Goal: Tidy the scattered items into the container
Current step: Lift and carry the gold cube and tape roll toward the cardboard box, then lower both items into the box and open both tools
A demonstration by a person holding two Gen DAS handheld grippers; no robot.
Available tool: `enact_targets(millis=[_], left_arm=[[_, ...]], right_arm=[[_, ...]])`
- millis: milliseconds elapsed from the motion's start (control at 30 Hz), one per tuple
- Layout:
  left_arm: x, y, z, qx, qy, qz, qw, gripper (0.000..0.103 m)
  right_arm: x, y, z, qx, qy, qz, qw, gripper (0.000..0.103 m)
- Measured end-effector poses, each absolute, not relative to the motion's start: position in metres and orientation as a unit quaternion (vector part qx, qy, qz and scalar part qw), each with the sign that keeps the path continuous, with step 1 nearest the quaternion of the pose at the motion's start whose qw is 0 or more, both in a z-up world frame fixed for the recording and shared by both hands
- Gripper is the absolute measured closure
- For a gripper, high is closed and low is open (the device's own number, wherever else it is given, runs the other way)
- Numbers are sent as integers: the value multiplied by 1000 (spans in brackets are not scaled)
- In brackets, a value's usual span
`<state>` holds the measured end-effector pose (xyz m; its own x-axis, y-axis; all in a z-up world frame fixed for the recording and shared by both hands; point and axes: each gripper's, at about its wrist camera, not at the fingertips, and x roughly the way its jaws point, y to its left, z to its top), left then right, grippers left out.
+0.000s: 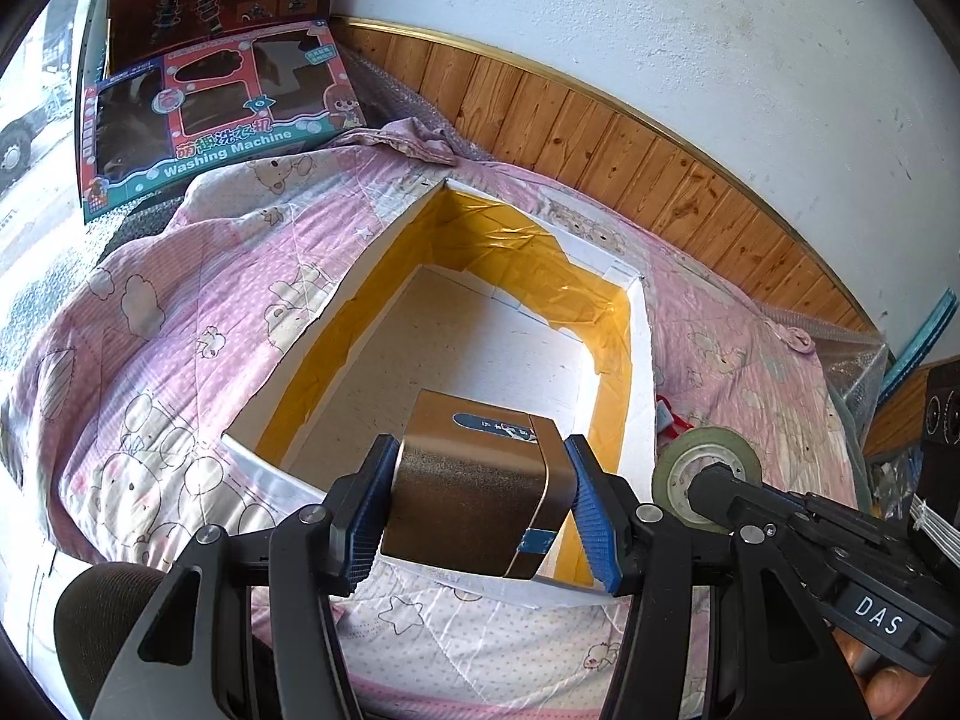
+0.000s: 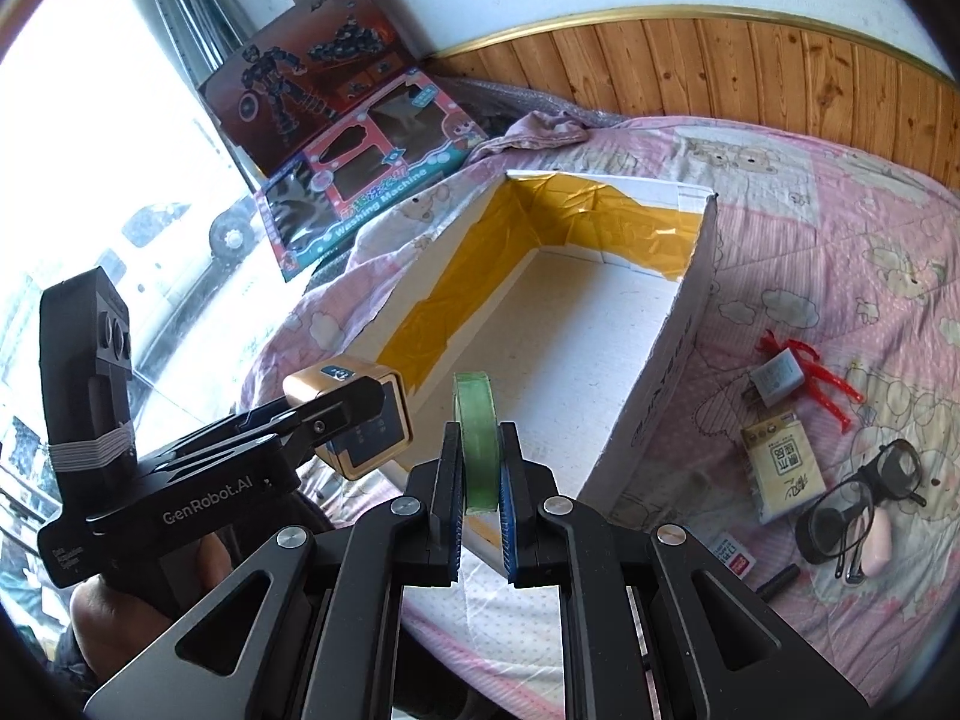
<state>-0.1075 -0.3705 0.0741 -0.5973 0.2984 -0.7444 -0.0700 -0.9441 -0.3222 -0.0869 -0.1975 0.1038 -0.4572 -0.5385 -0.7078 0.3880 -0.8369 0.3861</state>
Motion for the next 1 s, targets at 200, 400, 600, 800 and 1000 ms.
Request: enact_targets(millis=[200,400,600,800,1000], left_arm=[[-118,-373,74,-435,-131,885,104,47],[-133,-373,74,-433,-127,886,108,47],[-148,-369,76,-426,-120,890,113,47],[-163,-367,73,-428,-111,890,114,47],[-179,-363,66,-435,-92,889,109,47]], right_arm=[[-96,-205,102,447,-79,-847,276,92],[-109,-211,100,450,-73,-847,275,92],[-125,-215,101,450,-71,-847,273,92],[-141,-221,103,447,-66,-850,271,92],[-157,-223,102,449,-62,-851,266,92]])
